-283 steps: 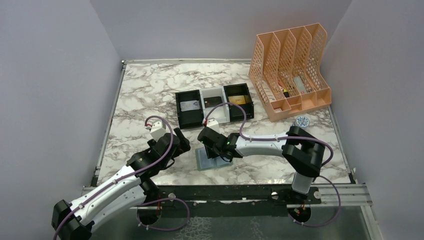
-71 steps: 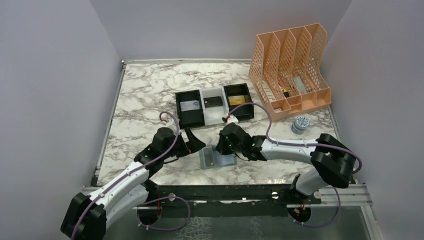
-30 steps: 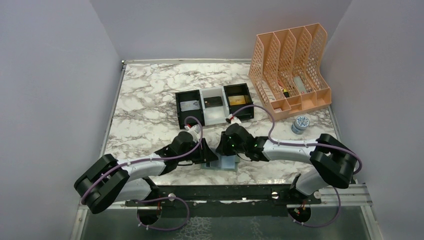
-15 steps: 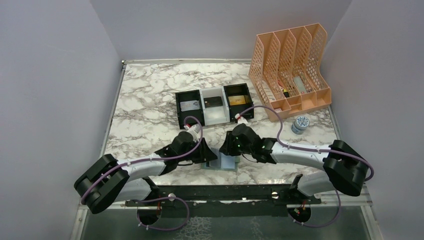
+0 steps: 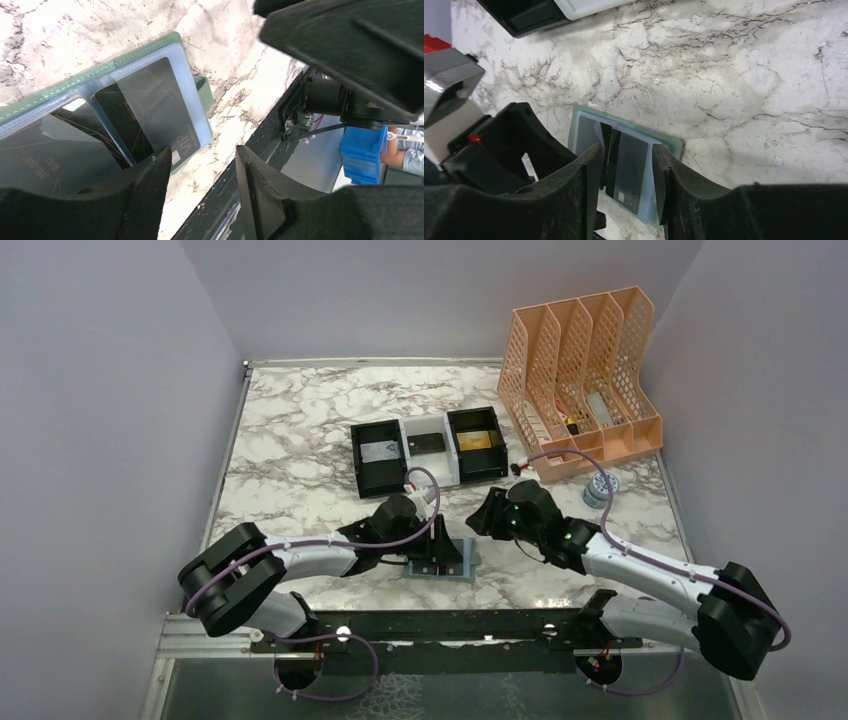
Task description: Take the credit cards out of the card holder
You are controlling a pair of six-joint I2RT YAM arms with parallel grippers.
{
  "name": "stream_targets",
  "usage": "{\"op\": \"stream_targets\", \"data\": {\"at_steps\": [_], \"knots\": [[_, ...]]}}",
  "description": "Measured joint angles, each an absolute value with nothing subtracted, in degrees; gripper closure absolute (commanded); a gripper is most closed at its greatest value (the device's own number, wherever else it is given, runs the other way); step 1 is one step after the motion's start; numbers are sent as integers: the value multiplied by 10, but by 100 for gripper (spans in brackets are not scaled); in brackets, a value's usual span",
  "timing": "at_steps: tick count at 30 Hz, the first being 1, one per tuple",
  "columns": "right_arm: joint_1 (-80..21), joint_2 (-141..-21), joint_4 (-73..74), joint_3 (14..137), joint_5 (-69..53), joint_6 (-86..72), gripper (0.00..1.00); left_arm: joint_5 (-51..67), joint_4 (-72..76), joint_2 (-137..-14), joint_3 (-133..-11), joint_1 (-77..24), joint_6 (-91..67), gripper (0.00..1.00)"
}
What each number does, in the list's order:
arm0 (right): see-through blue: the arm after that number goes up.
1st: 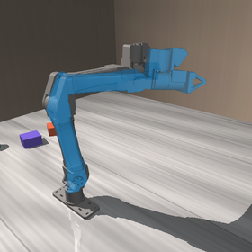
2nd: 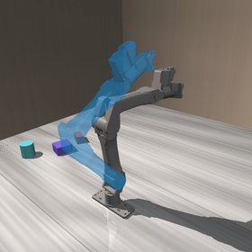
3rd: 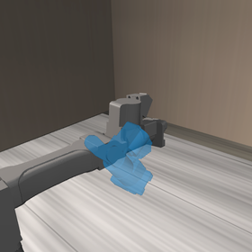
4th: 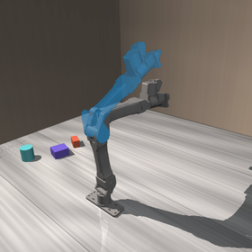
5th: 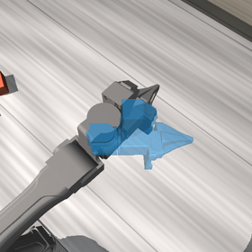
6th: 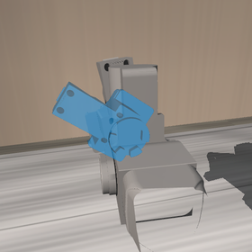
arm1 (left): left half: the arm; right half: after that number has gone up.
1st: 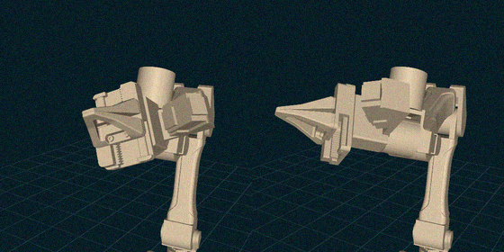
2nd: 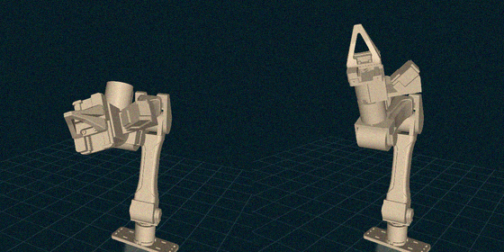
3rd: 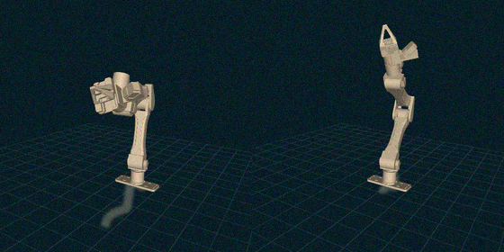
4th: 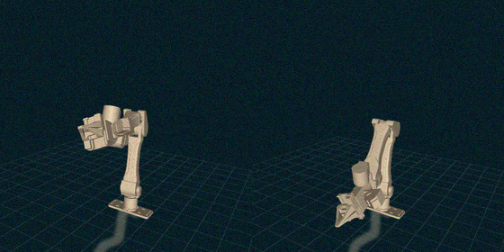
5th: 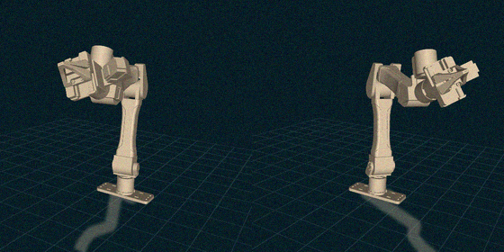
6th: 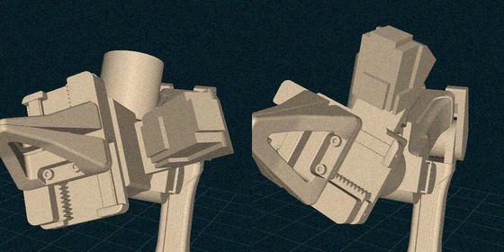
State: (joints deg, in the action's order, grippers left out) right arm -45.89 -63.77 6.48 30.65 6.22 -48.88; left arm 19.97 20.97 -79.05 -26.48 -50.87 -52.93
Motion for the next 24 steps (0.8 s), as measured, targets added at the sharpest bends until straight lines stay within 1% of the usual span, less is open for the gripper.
{"op": "stream_targets", "data": {"at_steps": [6, 10, 15, 20, 24], "knots": [[-453, -588, 69, 282, 65, -493, 57, 199, 209, -808, -272, -519, -523, 44], [-453, -588, 67, 270, 50, -493, 57, 190, 202, -796, -273, -519, -519, 44], [-453, -603, 49, 260, 13, -493, 57, 135, 145, -752, -276, -519, -508, 43], [-453, -627, 20, 259, -29, -493, 61, 77, 82, -726, -279, -519, -500, 41], [-453, -655, -2, 259, -57, -493, 66, 64, 69, -725, -279, -519, -498, 41]]}}
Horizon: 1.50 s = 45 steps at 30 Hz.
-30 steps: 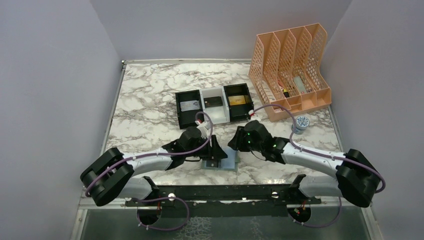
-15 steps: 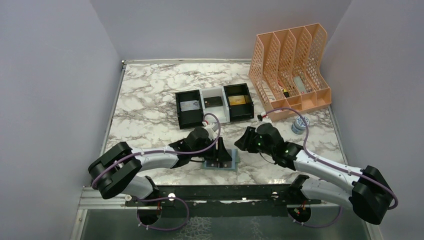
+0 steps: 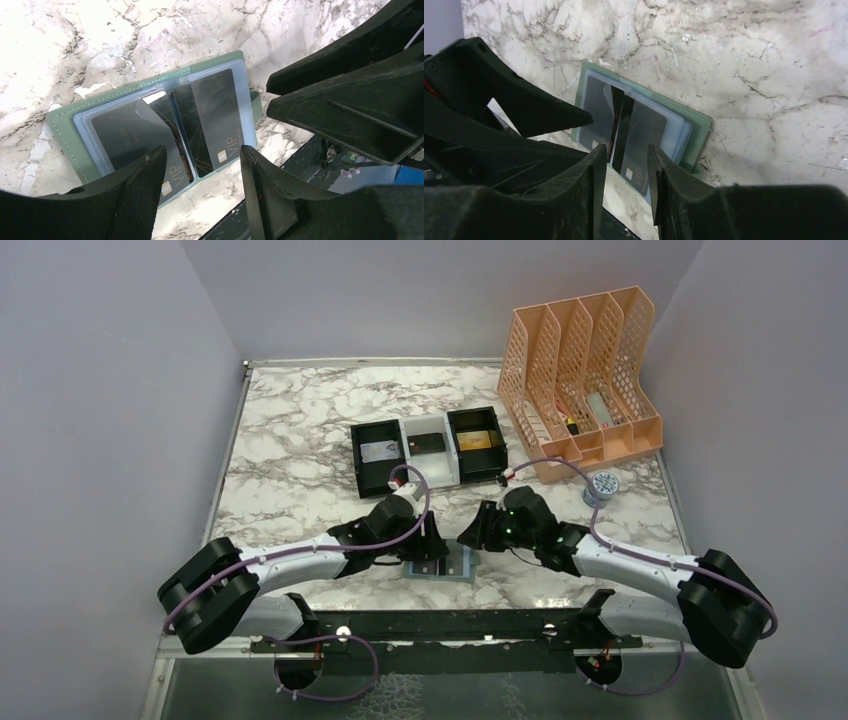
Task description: Take the credit cards out of the card holder
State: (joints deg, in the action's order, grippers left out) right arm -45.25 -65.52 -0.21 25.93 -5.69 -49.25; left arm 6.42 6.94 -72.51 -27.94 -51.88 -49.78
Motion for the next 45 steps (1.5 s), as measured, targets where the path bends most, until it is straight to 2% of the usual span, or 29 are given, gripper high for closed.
{"op": "stream_targets", "data": {"at_steps": [9, 15, 21, 32, 45], "knots": [[-453, -738, -13, 262, -98, -490, 70, 67, 80, -757, -279, -519, -500, 43], [-453, -767, -15, 266, -81, -494, 72, 84, 106, -793, -290, -519, -502, 50], [-453, -771, -20, 265, -70, -508, 72, 102, 133, -823, -294, -519, -512, 60], [-453, -765, -19, 265, -68, -506, 69, 103, 135, -824, -294, -519, -517, 64], [-453, -732, 0, 268, -75, -483, 69, 102, 122, -809, -294, -519, -517, 70]]}}
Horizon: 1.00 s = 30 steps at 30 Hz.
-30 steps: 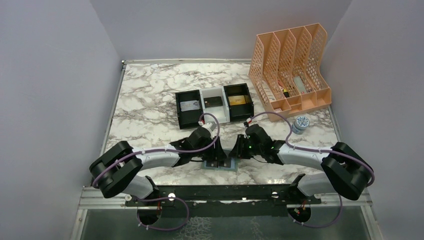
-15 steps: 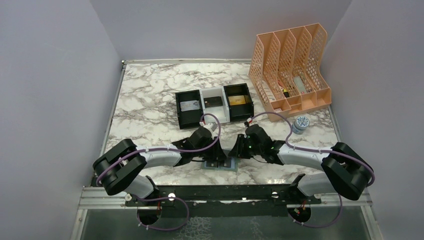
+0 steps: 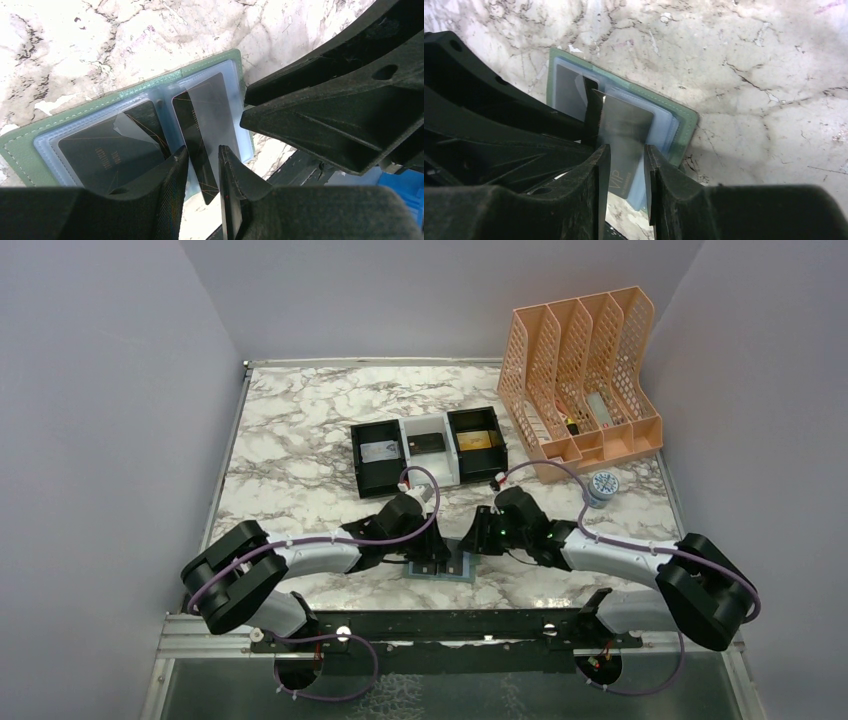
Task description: Take the credit cards out of the card holder
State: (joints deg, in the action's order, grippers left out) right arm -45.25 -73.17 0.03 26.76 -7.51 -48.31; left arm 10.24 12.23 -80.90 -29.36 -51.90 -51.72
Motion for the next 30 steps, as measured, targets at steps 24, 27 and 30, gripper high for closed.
{"op": "stream_targets", "data": {"at_steps": [24, 27, 30], "knots": [[-450, -757, -58, 239, -89, -513, 73, 111, 147, -804, -265, -519, -562, 89], [-450, -757, -59, 239, -89, -514, 73, 109, 150, -791, -256, -519, -572, 94], [-450, -757, -59, 239, -89, -514, 73, 103, 150, -776, -249, -519, -583, 96]]}}
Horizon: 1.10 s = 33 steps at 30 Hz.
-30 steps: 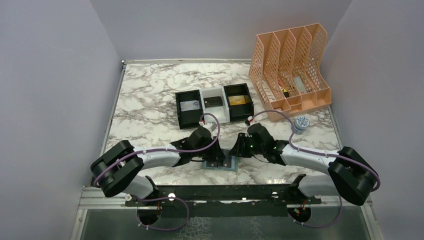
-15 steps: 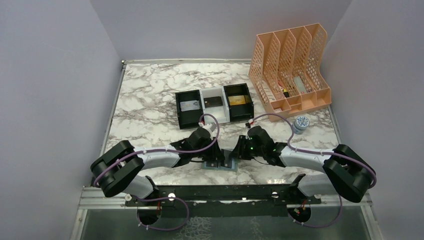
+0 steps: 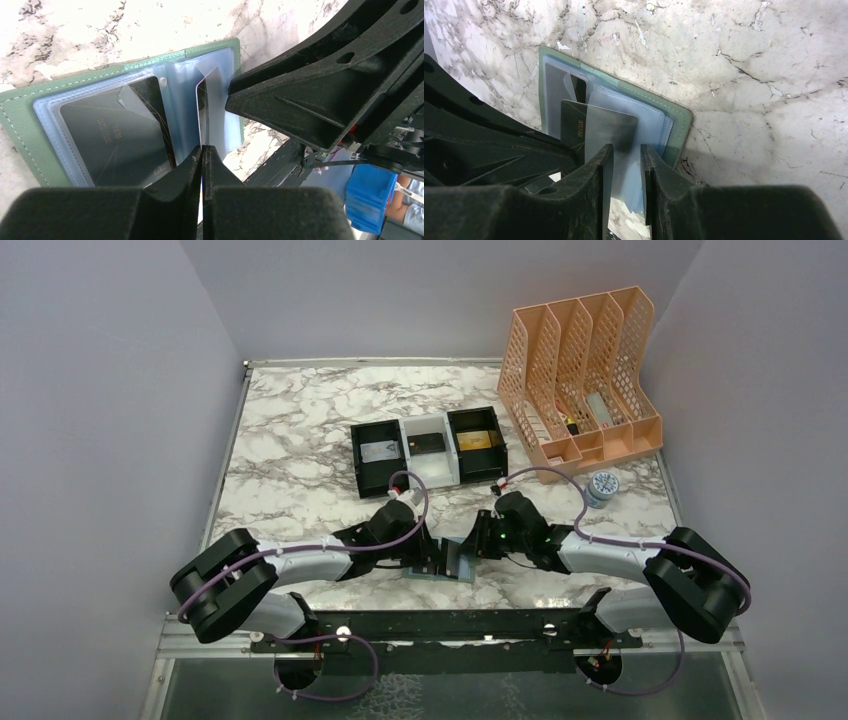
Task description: Take the credit cards out of the card holder
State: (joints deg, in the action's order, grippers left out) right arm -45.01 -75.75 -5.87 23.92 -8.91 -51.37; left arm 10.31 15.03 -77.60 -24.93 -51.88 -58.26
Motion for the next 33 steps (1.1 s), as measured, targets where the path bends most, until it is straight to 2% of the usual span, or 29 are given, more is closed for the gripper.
{"op": "stream_targets", "data": {"at_steps": [9, 17, 33], "knots": [[-450, -757, -59, 239, -96, -510, 72, 87, 142, -768, -248, -519, -587, 98], [-450, -740, -79, 239, -140, -492, 71, 83, 138, -765, -249, -519, -589, 94], [-450, -794, -116, 236, -158, -510, 72, 83, 159, -778, -236, -519, -608, 78]]}}
